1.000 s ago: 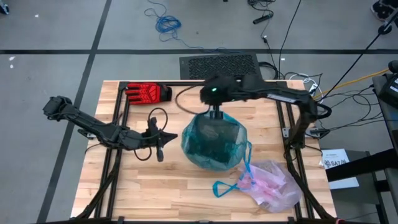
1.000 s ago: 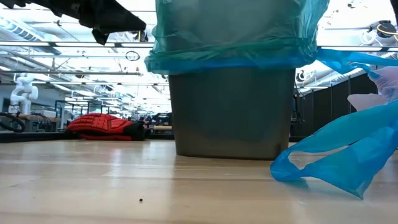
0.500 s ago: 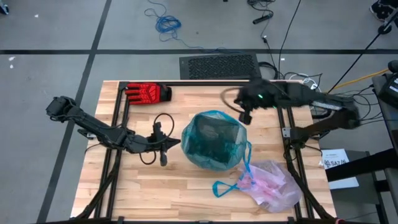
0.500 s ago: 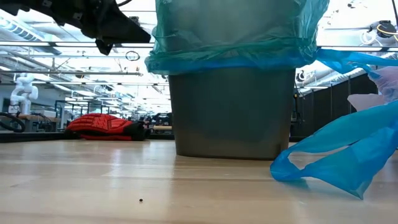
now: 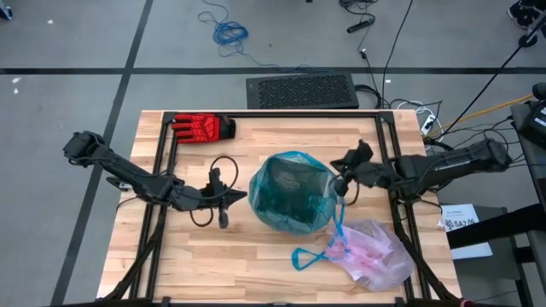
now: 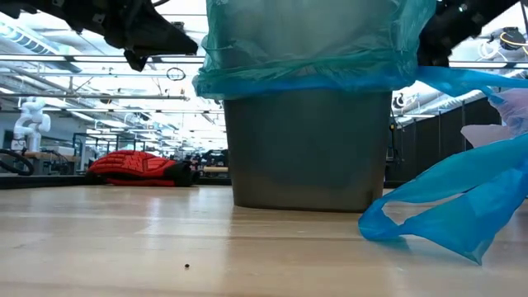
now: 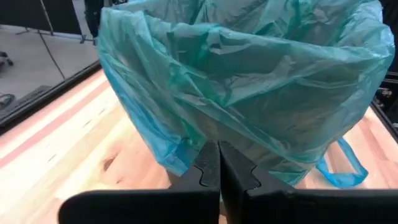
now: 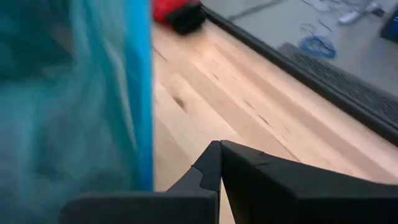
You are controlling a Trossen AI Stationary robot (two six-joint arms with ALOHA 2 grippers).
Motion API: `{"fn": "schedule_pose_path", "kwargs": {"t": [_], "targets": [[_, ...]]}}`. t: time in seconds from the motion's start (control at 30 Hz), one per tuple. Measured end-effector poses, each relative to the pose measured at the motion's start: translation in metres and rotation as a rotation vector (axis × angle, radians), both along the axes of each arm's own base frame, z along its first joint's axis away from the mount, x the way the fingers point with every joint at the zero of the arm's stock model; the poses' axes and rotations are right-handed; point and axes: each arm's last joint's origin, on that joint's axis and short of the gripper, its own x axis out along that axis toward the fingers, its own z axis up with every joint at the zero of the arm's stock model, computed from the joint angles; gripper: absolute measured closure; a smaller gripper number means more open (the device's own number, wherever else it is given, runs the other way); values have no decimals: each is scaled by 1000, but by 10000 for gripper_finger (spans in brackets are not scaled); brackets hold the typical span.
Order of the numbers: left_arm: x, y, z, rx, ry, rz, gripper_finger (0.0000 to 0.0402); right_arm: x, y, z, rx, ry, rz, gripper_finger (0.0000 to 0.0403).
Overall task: Place trash/remove bag and relplace
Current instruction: Insert the blue trash bag into the black trash bin
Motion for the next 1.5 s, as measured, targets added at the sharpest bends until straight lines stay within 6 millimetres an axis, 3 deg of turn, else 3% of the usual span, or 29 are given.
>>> {"fn": "schedule_pose_path", "kwargs": {"t": [0.2,0.47,0.83,1.27,1.5], "targets": [[-4,3,0,7,23,45,402,-9,9,-7,-62,31,-116,403],[-5,3,-3,-11,46,55,402,-13,18,-20,11,97,-146,403],[-6,3,-4,-10,53,52,402,12,44,-51,81,156,-127,403],[-6,3,-4,-31,51,45,402,58,77,-75,146,-8,-1,403],[-7,3,-6,-25,76,47,402,47,74,-81,116,102,-32,403]]}}
